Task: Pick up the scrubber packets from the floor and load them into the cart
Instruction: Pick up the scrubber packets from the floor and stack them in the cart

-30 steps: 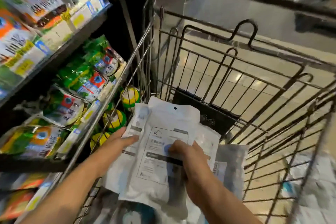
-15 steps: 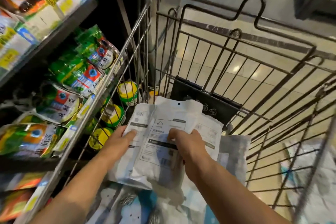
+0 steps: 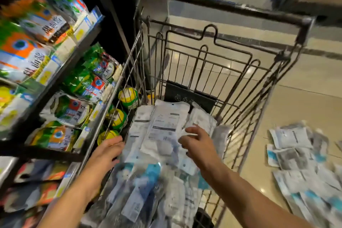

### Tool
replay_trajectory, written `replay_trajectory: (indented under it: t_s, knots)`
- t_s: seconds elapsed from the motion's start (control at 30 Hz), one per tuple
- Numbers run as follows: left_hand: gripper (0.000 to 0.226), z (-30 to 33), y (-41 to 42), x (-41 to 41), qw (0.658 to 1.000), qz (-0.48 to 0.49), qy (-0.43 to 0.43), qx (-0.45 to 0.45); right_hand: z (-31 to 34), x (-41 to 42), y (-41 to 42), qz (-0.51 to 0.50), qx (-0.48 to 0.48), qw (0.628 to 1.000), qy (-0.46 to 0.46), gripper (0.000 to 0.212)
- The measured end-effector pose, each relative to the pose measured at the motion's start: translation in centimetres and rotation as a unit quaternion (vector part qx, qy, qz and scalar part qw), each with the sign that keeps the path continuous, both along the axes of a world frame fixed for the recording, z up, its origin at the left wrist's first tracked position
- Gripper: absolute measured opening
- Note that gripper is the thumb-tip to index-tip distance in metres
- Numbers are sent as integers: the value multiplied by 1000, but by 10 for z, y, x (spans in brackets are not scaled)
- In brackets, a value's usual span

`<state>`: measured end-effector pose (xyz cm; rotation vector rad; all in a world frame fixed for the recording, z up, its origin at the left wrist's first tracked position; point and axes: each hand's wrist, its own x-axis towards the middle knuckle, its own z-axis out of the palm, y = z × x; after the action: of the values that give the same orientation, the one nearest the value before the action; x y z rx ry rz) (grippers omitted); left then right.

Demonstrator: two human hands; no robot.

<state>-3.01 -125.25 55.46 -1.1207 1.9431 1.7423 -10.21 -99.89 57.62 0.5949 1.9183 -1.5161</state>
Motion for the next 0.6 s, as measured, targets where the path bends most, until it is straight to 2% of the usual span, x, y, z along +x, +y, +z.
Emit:
replay_trajectory:
  t_s: [0.23,0.33,0.43,0.6]
  knots:
    - [21,103,35,78,999,-50,15,2,89,97,35,-26,-52,998,-6,13]
    - [22,141,38,106,996,-79,36,-30,126,129,52,-12,-74,997,12,13]
    - [24,161,36,132,995,-62,61,-46,168,154,85,-12,-77,996,52,11]
    - [23,177,66,158,993,-76,86,-40,208,193,153,-68,-64,990,104,12]
